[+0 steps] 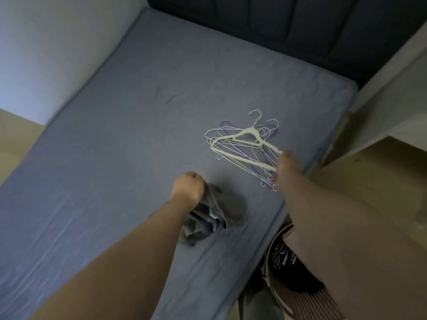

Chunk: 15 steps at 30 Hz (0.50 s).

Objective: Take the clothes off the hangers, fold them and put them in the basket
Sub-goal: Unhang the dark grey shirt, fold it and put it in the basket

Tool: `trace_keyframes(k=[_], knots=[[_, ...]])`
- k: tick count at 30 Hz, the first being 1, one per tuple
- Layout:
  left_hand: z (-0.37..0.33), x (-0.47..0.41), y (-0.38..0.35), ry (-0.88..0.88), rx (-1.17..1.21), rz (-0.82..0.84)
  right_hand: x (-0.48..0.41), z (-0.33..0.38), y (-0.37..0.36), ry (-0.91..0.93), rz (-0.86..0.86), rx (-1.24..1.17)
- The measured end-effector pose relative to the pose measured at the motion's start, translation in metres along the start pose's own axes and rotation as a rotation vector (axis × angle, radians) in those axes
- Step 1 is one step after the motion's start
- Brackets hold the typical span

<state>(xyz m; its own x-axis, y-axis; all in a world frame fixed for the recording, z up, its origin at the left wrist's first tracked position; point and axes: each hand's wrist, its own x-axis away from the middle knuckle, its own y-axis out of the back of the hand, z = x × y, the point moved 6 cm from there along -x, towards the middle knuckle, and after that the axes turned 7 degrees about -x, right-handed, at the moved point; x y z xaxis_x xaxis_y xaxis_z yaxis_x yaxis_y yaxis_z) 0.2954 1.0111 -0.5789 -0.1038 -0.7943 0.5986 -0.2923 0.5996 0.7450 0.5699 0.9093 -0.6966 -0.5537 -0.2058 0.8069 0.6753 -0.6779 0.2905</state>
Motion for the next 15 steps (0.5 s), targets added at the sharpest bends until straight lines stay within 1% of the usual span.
trace_keyframes(k=[3, 4, 6, 8, 9, 11, 13, 14, 15], knots=[[-0.007, -0.013, -0.009, -0.004, 0.015, -0.004, -0.026, -0.008, 0.002, -0.011, -0.070, 0.440], [-0.010, -0.016, -0.013, -0.001, 0.016, 0.001, -0.018, -0.009, 0.002, -0.019, -0.038, 0.585], [-0.012, -0.015, -0.016, -0.003, 0.018, 0.005, 0.003, -0.014, -0.006, 0.072, 0.071, 0.847], [-0.016, -0.010, -0.016, -0.012, 0.020, 0.003, 0.028, -0.021, -0.018, 0.163, 0.157, 0.911], [-0.018, -0.007, -0.015, -0.021, 0.022, 0.004, 0.038, -0.031, -0.027, 0.159, 0.242, 0.828], [-0.023, 0.003, -0.007, -0.046, 0.040, -0.003, 0.076, -0.047, -0.049, 0.110, 0.500, 0.678], [-0.026, 0.012, 0.002, -0.072, 0.067, -0.021, 0.106, -0.063, -0.069, 0.115, 0.698, 0.767], [-0.027, 0.021, 0.014, -0.090, 0.085, -0.047, 0.123, -0.066, -0.076, 0.157, 0.738, 0.870], [-0.029, 0.026, 0.020, -0.096, 0.109, -0.063, 0.127, -0.073, -0.083, 0.198, 0.742, 0.955]])
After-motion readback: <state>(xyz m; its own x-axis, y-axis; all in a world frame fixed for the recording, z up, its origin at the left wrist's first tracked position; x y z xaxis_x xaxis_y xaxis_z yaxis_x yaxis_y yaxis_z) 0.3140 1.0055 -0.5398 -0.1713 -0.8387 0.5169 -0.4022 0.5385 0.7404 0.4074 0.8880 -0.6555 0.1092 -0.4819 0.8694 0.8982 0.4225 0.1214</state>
